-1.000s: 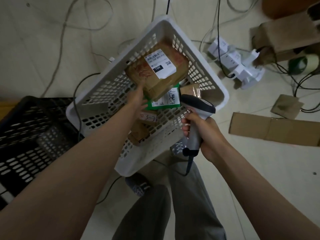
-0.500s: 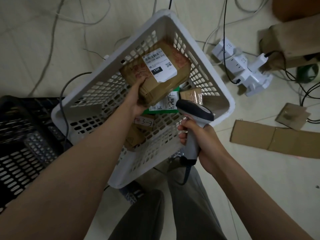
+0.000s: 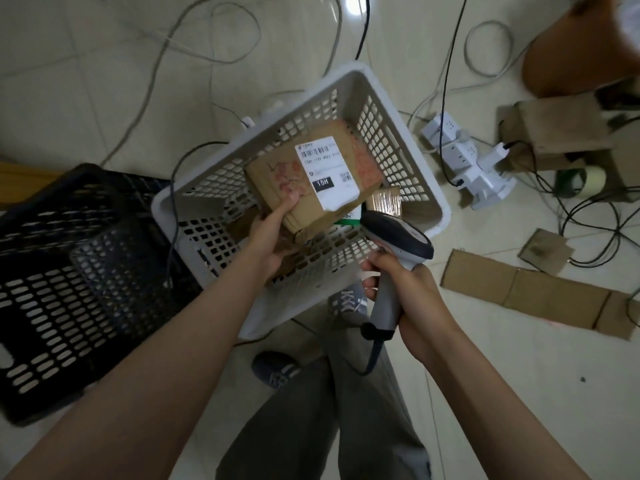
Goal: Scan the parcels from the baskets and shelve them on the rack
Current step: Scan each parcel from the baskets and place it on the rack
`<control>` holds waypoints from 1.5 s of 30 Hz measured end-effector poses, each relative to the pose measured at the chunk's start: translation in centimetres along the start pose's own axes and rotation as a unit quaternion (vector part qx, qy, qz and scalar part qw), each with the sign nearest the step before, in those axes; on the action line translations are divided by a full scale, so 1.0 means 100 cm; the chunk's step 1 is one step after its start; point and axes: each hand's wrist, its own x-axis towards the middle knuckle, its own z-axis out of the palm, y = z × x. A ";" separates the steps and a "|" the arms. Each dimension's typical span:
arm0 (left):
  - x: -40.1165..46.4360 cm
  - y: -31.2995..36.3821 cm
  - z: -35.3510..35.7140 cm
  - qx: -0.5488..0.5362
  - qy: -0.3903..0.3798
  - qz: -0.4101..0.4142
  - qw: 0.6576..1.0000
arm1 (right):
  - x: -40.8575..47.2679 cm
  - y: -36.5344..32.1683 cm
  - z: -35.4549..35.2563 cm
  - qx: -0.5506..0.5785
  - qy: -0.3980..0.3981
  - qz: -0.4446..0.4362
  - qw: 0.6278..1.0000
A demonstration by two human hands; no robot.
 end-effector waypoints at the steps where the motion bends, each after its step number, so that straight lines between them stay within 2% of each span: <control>1: -0.016 0.000 -0.008 0.000 0.002 -0.002 1.000 | -0.014 -0.003 0.003 -0.007 -0.001 -0.002 1.000; 9: -0.176 0.012 -0.086 -0.058 0.018 0.023 0.998 | -0.149 -0.028 0.047 -0.054 -0.050 -0.041 0.996; 17: -0.350 0.030 -0.175 -0.151 0.019 0.132 0.980 | -0.306 -0.054 0.110 -0.141 -0.142 -0.142 0.969; 22: -0.438 0.033 -0.233 -0.153 0.021 0.219 0.963 | -0.397 -0.057 0.151 -0.210 -0.185 -0.192 0.941; 26: -0.490 0.025 -0.271 -0.167 0.051 0.274 0.946 | -0.459 -0.053 0.178 -0.243 -0.228 -0.205 0.920; 31: -0.533 -0.002 -0.312 -0.192 0.079 0.301 0.931 | -0.516 -0.042 0.199 -0.266 -0.284 -0.205 0.898; 39: -0.588 -0.027 -0.375 -0.237 0.122 0.341 0.902 | -0.563 -0.022 0.234 -0.315 -0.354 -0.198 0.858; 45: -0.648 -0.029 -0.428 -0.277 0.158 0.395 0.862 | -0.608 -0.018 0.295 -0.329 -0.431 -0.206 0.815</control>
